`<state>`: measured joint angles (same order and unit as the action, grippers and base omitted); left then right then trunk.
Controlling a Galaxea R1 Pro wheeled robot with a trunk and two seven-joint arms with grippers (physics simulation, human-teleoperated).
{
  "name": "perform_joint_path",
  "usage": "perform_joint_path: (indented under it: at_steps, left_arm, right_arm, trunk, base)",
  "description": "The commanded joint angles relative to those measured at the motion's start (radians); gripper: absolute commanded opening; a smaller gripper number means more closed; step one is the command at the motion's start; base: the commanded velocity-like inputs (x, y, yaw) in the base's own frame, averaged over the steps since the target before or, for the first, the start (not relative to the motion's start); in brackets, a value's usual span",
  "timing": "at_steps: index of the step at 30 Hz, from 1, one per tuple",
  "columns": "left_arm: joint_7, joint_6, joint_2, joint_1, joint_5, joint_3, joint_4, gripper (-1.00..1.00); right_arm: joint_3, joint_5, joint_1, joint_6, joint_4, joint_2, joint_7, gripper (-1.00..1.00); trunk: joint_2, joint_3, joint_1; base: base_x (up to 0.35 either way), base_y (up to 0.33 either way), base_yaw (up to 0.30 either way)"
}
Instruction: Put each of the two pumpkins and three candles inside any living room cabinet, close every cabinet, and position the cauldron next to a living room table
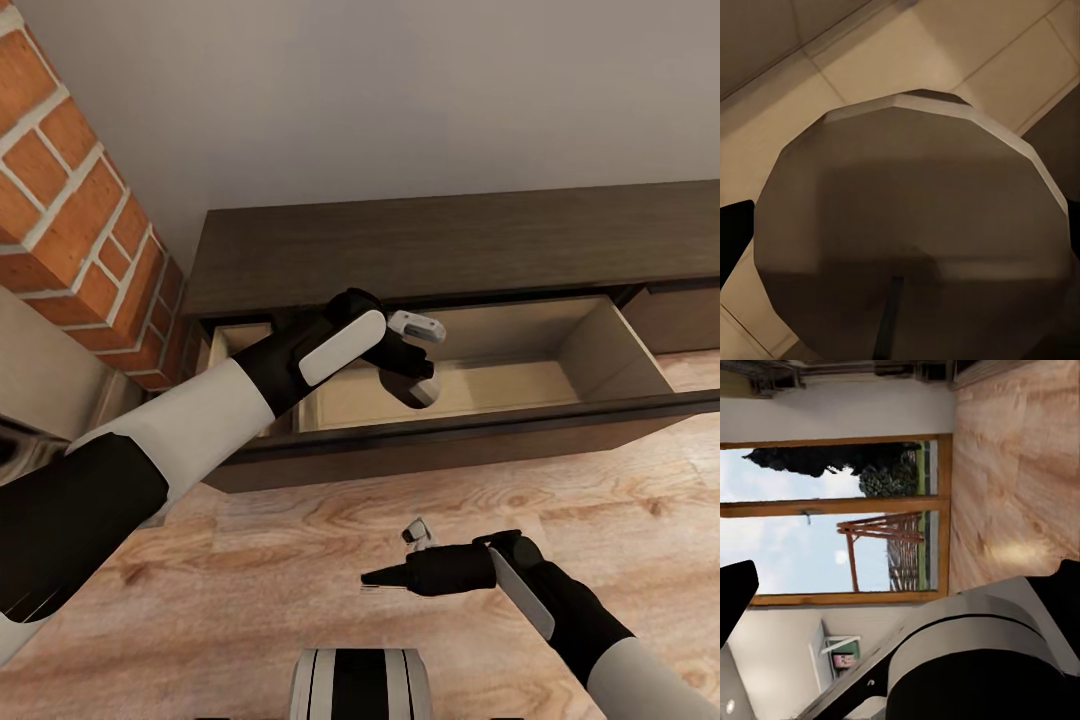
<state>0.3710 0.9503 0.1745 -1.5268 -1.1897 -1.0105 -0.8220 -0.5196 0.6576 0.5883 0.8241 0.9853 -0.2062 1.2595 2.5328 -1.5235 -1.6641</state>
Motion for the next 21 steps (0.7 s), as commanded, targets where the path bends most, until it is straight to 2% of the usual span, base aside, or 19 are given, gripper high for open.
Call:
perform_joint_path:
  at_steps: [1, 5, 9, 12, 21]
  left_arm:
    - [0.009, 0.001, 0.000, -0.001, -0.010, -0.002, 0.000, -1.00]
    - [0.009, -0.001, 0.000, -0.001, -0.009, -0.002, 0.000, -1.00]
    - [0.009, -0.001, 0.000, -0.001, -0.008, -0.002, 0.000, -1.00]
    - [0.010, -0.001, 0.000, -0.001, -0.007, -0.002, -0.001, -1.00]
    - [0.022, -0.043, 0.000, -0.001, 0.003, -0.001, 0.000, -1.00]
  right_arm:
    - [-0.003, 0.015, 0.001, -0.002, 0.000, -0.003, 0.002, 1.00]
    - [-0.008, 0.040, 0.000, -0.058, 0.000, -0.015, 0.051, 1.00]
    - [-0.064, 0.046, 0.001, -0.109, 0.000, -0.024, 0.079, 1.00]
    - [-0.072, 0.046, 0.001, -0.112, 0.000, -0.025, 0.080, 1.00]
    - [-0.078, 0.045, 0.001, -0.117, 0.009, -0.024, 0.080, 1.00]
  trunk:
    - [0.000, -0.001, 0.000]
    - [0.000, -0.001, 0.000]
    - [0.001, -0.005, 0.000]
    - [0.001, -0.016, -0.002]
    - [0.001, -0.016, -0.002]
  base:
    - [0.000, 0.000, 0.000]
    - [0.000, 0.000, 0.000]
    - [0.000, 0.000, 0.000]
    - [0.000, 0.000, 0.000]
    - [0.000, 0.000, 0.000]
